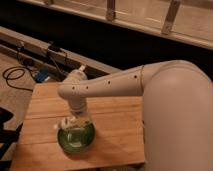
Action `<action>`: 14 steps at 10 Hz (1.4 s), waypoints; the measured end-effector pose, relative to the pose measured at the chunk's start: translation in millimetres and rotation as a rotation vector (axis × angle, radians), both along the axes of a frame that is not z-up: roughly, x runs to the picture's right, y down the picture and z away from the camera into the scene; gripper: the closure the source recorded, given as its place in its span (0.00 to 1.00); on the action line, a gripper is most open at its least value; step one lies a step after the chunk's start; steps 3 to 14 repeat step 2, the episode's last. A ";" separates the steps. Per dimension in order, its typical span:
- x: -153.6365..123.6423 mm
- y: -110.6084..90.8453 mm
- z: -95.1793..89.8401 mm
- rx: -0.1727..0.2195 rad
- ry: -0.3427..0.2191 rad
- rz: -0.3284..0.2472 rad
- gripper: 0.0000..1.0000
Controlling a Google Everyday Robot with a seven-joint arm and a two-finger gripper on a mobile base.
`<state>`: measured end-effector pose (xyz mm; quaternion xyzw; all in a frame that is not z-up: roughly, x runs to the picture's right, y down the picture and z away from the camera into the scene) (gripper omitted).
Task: Place the bottle in the ceramic bowl
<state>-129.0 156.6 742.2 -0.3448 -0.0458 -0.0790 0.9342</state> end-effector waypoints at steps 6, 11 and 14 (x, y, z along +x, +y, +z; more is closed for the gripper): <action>0.4 0.4 0.4 -0.001 0.001 0.001 0.20; 0.4 0.4 0.4 -0.001 0.001 0.001 0.20; 0.4 0.4 0.4 -0.001 0.001 0.001 0.20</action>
